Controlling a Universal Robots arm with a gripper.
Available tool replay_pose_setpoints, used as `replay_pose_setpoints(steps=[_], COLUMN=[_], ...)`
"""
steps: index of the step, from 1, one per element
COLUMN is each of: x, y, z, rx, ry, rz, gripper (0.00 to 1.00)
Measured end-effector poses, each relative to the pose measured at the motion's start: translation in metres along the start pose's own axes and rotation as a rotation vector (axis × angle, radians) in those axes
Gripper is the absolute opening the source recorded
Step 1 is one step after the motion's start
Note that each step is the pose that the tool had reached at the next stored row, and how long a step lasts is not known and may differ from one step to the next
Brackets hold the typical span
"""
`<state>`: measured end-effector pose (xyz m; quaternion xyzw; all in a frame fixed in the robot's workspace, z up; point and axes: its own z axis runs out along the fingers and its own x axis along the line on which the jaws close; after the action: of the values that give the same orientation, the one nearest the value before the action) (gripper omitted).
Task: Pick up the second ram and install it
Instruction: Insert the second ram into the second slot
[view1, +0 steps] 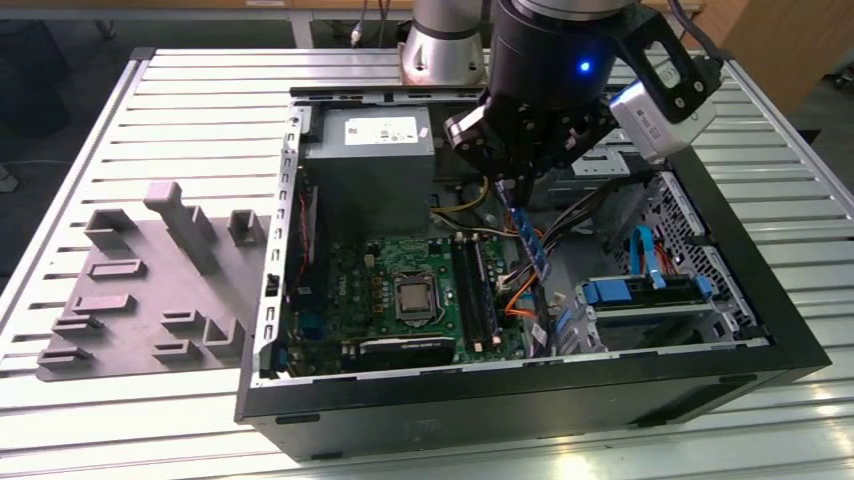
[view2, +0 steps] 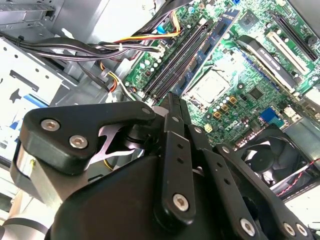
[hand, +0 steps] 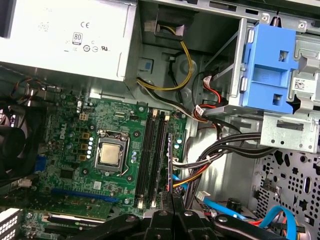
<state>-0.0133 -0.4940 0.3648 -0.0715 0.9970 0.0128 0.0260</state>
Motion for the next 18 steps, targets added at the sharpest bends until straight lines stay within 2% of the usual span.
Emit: replay_pose_setpoints(steps=[12,14,18], x=[0.0006,0.0017,0.0020], y=[0.0000,0.0001,0.0001], z=[0.0017,0.0048,0.0068], rx=[0.0002,0.0001,0.0000], ry=[0.0000,-0.0001,-0.0001], rz=[0.000,0.000,0.000], gripper=[0.11,0.11,0.11])
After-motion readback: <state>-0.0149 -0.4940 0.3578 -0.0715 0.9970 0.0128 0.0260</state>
